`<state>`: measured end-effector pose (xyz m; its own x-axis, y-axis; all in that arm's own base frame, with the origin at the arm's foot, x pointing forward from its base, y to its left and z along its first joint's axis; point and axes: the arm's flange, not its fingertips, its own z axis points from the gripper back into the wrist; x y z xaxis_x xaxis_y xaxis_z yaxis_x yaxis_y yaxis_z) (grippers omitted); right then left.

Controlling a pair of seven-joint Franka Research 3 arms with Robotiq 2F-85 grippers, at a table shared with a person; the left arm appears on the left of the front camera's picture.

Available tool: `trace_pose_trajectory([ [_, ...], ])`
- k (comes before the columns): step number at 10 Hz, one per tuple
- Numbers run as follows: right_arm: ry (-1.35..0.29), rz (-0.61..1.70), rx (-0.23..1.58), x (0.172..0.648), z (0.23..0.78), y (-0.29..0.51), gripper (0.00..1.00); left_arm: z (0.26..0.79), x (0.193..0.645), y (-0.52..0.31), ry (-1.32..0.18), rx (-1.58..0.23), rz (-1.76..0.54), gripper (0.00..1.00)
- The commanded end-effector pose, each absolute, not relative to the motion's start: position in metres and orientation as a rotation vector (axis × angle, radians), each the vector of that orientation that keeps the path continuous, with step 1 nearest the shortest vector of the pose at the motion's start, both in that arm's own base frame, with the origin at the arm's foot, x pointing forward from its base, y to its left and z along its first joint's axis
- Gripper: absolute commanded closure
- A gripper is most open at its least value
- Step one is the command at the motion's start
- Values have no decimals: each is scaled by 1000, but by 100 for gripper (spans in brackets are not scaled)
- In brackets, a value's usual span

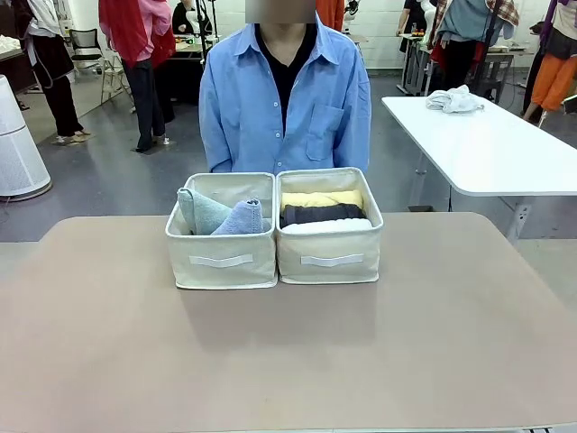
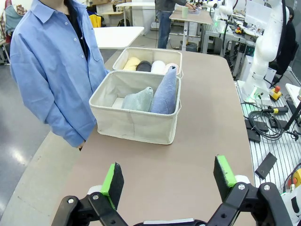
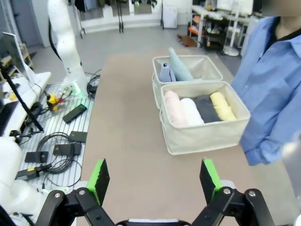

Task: Sort the towels based on their folding style.
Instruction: Pick up another triangle-folded towel from the table and place it in the left Fabric basket.

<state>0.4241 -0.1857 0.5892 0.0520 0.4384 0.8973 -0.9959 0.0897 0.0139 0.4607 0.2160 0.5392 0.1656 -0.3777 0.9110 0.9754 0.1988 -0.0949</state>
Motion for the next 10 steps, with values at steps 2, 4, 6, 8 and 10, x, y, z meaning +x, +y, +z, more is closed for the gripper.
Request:
trace_pose_trajectory([
  [2, -860, 1324, 822, 422, 590, -183, 0, 540, 459, 216, -895, -849, -1153, 0],
  [4, -860, 1324, 822, 422, 590, -183, 0, 540, 459, 216, -895, -849, -1153, 0],
  [6, -860, 1324, 822, 422, 590, -183, 0, 540, 459, 216, -895, -849, -1153, 0],
  [8, -860, 1324, 822, 422, 590, -183, 0, 540, 459, 216, -895, -849, -1153, 0],
  [10, -860, 1324, 822, 422, 590, -183, 0, 540, 459, 216, -895, -849, -1153, 0],
])
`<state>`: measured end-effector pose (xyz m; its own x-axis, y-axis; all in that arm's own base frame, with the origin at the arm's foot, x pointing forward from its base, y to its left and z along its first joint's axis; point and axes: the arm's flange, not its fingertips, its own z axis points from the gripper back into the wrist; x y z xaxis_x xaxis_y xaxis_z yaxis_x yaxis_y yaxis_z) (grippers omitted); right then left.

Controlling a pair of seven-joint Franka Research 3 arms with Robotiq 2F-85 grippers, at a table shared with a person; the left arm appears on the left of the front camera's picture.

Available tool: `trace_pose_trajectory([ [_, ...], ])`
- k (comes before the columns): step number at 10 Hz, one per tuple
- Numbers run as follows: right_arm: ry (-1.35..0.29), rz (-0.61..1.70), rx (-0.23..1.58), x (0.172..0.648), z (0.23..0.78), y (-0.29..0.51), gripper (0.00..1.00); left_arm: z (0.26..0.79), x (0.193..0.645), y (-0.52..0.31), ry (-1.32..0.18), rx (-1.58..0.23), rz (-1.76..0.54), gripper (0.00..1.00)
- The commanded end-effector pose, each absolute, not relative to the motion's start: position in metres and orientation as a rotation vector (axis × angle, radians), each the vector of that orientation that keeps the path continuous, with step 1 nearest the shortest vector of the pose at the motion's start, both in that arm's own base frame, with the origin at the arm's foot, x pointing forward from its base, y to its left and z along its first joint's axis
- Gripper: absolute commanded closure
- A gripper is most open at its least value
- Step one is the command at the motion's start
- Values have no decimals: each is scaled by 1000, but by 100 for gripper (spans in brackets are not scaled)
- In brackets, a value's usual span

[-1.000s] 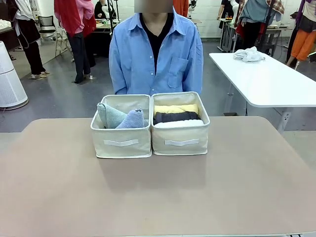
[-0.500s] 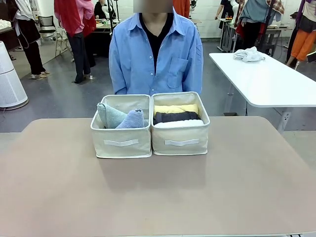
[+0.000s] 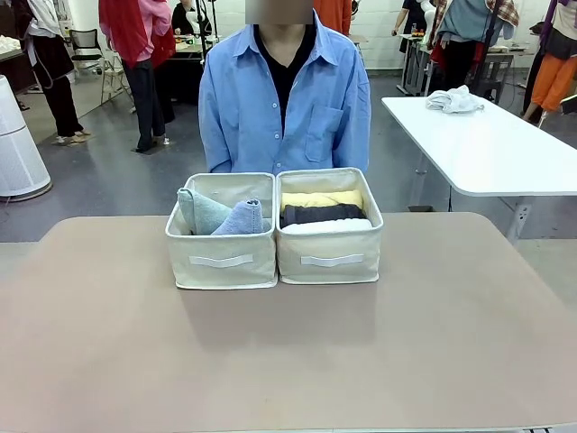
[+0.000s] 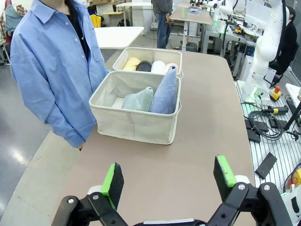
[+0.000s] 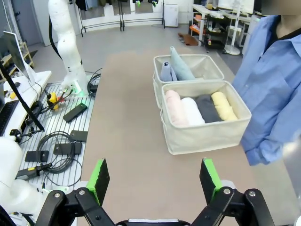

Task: Sort the towels based on their folding style.
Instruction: Pick up another triangle-folded towel from the table and place it in the left Fabric basket.

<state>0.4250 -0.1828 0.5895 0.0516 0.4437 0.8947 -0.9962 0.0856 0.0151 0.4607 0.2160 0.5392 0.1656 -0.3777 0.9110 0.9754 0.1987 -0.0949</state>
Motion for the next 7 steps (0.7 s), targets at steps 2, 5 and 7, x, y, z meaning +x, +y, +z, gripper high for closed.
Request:
trace_pose_trajectory([
  [2, -860, 1324, 822, 422, 590, -183, 0, 540, 459, 216, -895, -849, -1153, 0],
  [5, -860, 1324, 822, 422, 590, -183, 0, 540, 459, 216, -895, -849, -1153, 0],
  [7, -860, 1324, 822, 422, 590, -183, 0, 540, 459, 216, -895, -849, -1153, 0],
])
